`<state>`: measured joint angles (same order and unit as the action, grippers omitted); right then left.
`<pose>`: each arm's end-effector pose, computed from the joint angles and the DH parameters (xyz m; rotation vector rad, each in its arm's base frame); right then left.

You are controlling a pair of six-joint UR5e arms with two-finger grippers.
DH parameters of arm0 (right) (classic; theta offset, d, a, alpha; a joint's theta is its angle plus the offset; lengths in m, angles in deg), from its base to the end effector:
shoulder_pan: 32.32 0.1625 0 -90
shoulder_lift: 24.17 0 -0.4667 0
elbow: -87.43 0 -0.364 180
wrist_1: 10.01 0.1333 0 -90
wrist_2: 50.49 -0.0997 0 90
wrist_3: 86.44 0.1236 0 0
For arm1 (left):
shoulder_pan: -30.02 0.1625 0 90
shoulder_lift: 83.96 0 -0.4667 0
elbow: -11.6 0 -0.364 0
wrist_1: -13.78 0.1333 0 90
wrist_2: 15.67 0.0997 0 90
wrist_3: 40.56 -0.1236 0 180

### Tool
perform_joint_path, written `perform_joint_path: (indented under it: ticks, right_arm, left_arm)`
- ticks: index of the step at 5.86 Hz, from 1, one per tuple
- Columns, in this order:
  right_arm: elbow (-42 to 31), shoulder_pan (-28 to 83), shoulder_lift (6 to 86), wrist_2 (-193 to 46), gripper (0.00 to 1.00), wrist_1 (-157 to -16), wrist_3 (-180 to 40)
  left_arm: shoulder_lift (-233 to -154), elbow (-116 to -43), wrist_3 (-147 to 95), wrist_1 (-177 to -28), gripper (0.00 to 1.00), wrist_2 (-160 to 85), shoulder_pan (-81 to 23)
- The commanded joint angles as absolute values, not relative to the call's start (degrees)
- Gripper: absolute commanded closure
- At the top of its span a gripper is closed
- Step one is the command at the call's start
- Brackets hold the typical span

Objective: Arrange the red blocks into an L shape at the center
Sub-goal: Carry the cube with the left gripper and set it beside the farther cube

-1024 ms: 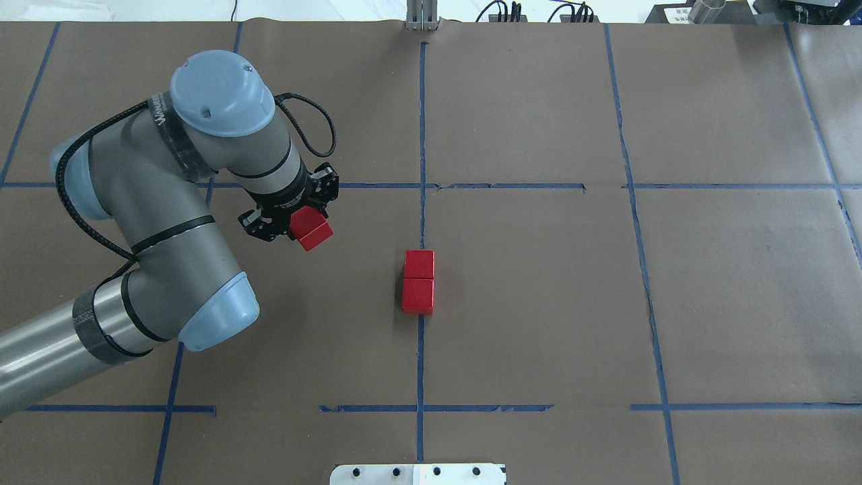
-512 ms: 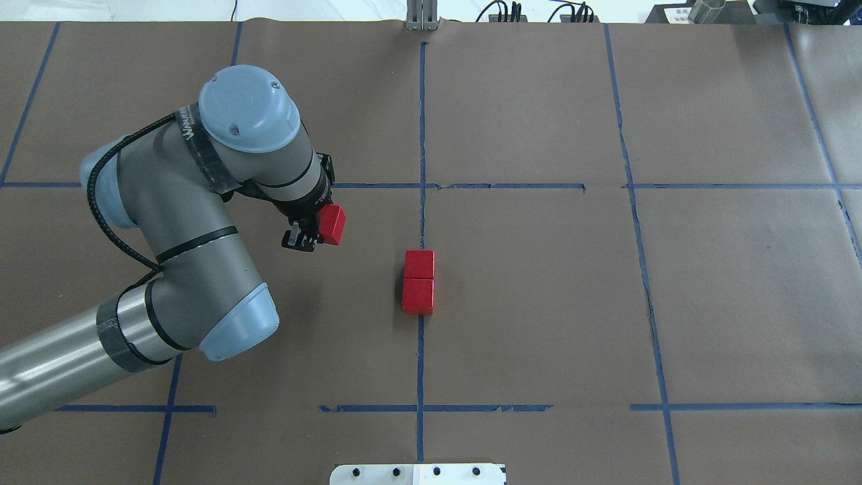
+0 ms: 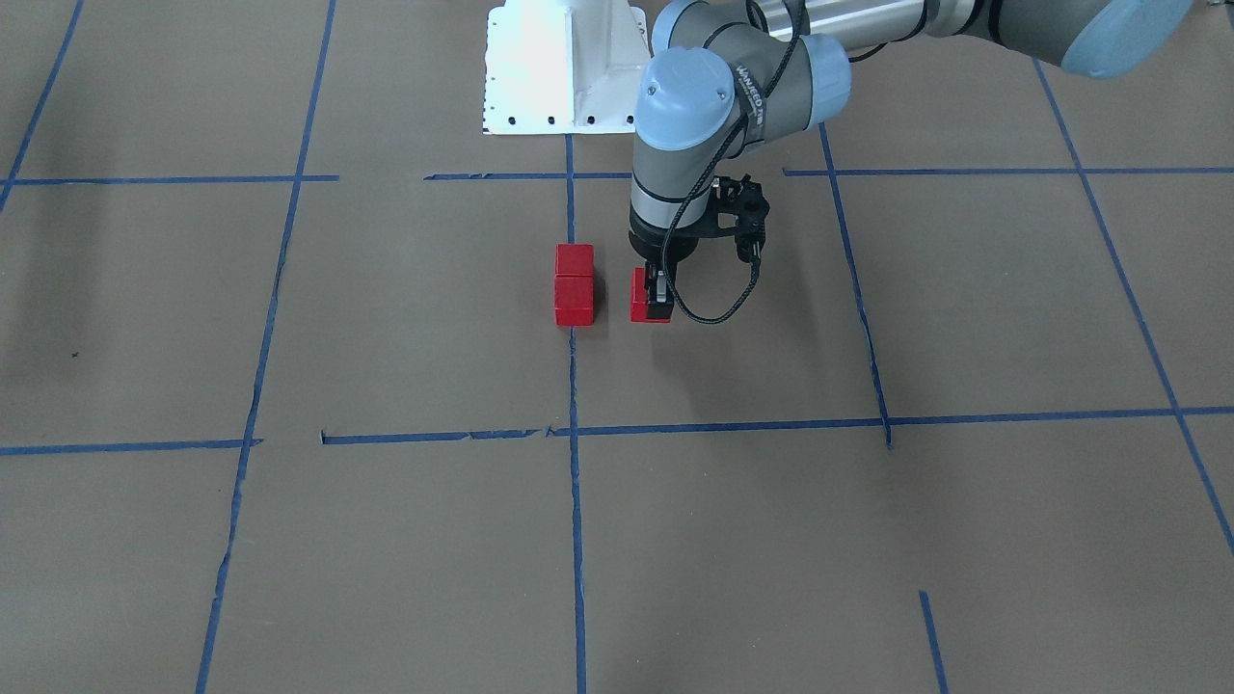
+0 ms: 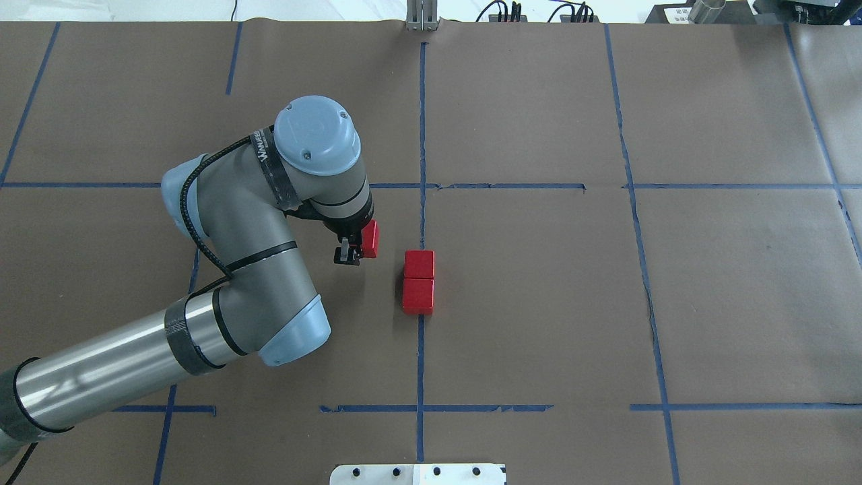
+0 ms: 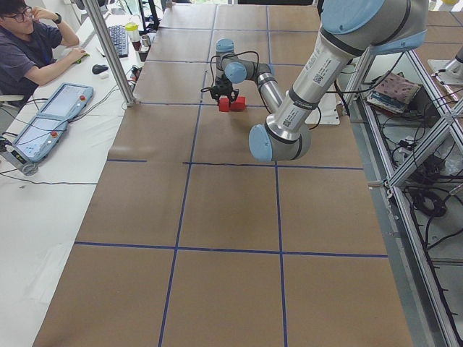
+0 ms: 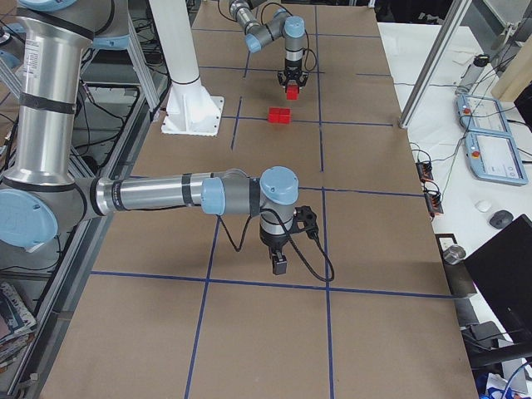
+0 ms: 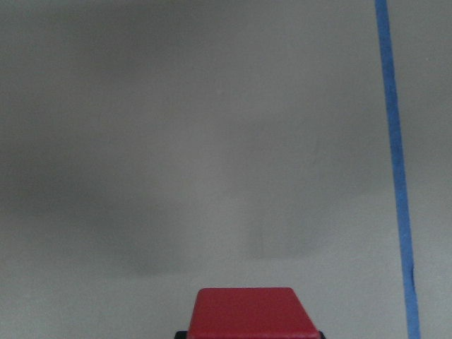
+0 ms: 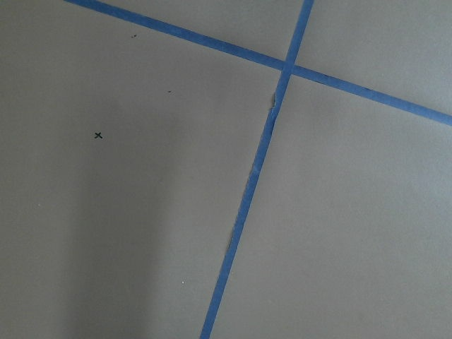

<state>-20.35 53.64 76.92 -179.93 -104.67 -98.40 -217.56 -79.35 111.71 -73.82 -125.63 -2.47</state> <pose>0.0282 -0.3777 0.6699 0.0818 -0.6866 -0.2803 0.5694 -0.4706 0.2643 -0.5578 0.6782 -1.4301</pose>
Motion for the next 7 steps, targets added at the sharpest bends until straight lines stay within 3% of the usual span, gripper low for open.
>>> perform_joint_path:
  ticks: [1,7]
  right_arm:
    - [-20.3,53.6,77.0,-180.0,0.0,-104.7,-98.4]
    - [-20.0,53.6,77.0,-179.9,0.0,-104.7,-98.4]
  left_arm:
    - [-218.2,-76.4,112.8,-75.7,0.91,-125.5,-0.1]
    - [-221.6,-72.2,113.9,-75.9,0.9,-123.2,2.1]
